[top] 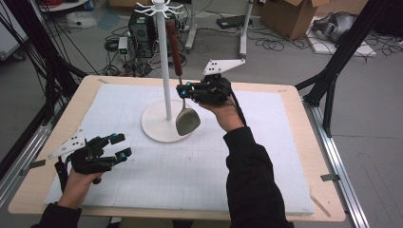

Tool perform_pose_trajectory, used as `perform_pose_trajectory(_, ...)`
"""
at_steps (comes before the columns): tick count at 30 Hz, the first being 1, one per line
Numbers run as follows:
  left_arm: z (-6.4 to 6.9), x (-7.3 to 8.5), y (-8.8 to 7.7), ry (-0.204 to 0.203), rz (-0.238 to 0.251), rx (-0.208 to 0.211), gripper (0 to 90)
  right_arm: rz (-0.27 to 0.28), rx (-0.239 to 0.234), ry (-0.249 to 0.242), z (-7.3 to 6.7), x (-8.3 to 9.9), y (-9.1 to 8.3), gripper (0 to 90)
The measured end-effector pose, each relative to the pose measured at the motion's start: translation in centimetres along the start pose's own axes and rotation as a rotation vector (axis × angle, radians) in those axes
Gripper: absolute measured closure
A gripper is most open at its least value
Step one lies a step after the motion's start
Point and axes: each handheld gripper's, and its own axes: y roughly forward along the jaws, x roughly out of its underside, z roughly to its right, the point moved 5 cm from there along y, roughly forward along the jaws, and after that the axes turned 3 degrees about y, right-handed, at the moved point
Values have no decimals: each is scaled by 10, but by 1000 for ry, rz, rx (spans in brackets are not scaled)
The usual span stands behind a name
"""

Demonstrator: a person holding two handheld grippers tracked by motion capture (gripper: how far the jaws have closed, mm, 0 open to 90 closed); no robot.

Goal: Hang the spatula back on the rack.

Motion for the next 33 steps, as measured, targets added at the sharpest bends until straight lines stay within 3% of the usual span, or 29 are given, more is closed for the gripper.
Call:
perform_pose_trajectory(19,1,2,3,-2,-14,11,339,-12,-39,23,22,-25,7,840)
perform_pose_trajectory(33,-1,3,1,-2,-15,10,339,-55,-20,52,30,-23,10,841)
